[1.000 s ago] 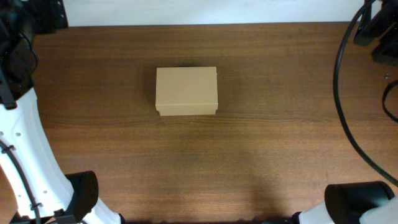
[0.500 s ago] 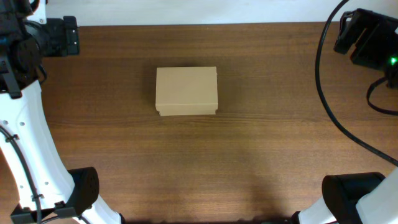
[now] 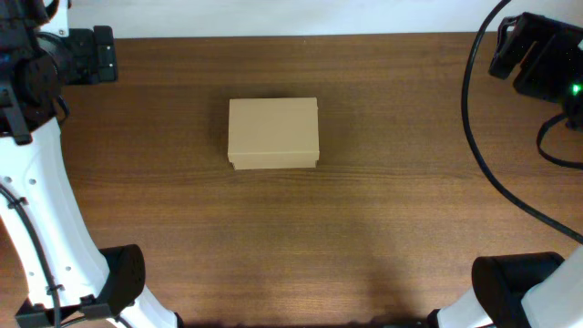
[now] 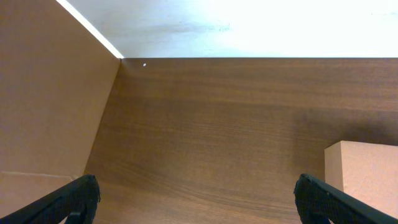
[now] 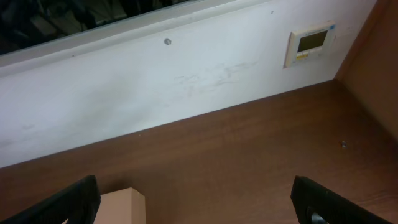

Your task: Pack container

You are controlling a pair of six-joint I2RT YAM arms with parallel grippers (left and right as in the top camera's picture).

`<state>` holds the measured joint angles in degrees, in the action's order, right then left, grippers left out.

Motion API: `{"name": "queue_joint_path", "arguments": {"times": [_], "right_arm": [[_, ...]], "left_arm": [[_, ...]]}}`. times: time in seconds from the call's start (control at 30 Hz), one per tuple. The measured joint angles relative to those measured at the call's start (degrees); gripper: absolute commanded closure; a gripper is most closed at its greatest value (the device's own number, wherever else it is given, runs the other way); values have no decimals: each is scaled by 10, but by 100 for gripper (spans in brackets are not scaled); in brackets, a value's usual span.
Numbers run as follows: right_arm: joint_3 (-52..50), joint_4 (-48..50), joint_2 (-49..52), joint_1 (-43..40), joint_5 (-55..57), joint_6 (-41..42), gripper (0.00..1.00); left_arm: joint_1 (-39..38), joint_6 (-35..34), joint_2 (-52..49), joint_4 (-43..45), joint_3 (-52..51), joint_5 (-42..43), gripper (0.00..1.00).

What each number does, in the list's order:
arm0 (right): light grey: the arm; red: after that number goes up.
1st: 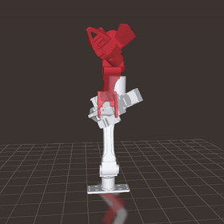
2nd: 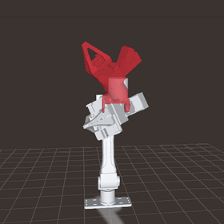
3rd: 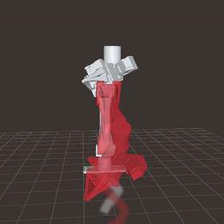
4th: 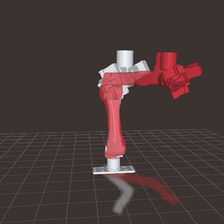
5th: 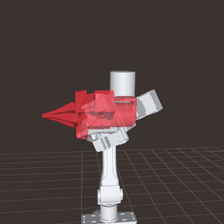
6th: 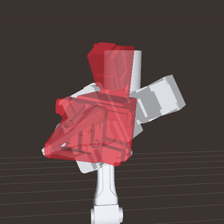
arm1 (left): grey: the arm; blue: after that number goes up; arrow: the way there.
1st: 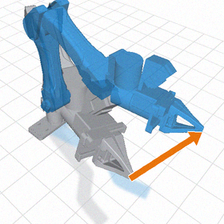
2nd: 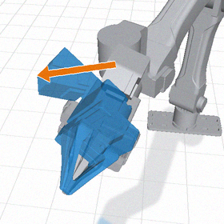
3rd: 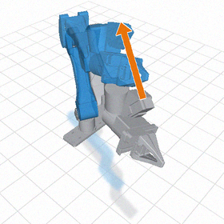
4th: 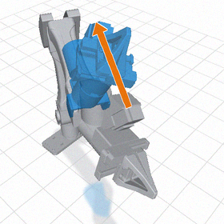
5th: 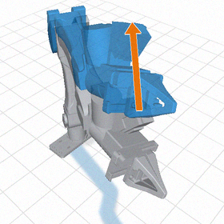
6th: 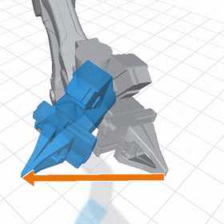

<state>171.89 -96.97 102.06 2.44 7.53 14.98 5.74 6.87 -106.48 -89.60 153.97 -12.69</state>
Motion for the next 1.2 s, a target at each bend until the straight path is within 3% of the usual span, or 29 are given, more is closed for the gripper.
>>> {"name": "queue_joint_path", "arguments": {"times": [0.23, 0.47, 0.6, 0.8, 1.0, 1.2], "right_arm": [[-8, 13, -9, 0, 8, 0, 1], [-156, 203, -125, -2, 22, 0, 1], [-333, 309, -254, -3, 25, 0, 1], [-701, 497, -482, -3, 30, 0, 1], [-1033, 593, -653, -3, 30, 16, 1], [-1272, 658, -812, -3, 30, 31, 1]], "left_arm": [[0, 0, 0, 0, 0, 0, 0], [0, 0, 0, 0, 0, 0, 0], [0, 0, 0, 0, 0, 0, 0], [0, 0, 0, 0, 0, 0, 0], [0, 0, 0, 0, 0, 0, 0], [0, 0, 0, 0, 0, 0, 0]]}}
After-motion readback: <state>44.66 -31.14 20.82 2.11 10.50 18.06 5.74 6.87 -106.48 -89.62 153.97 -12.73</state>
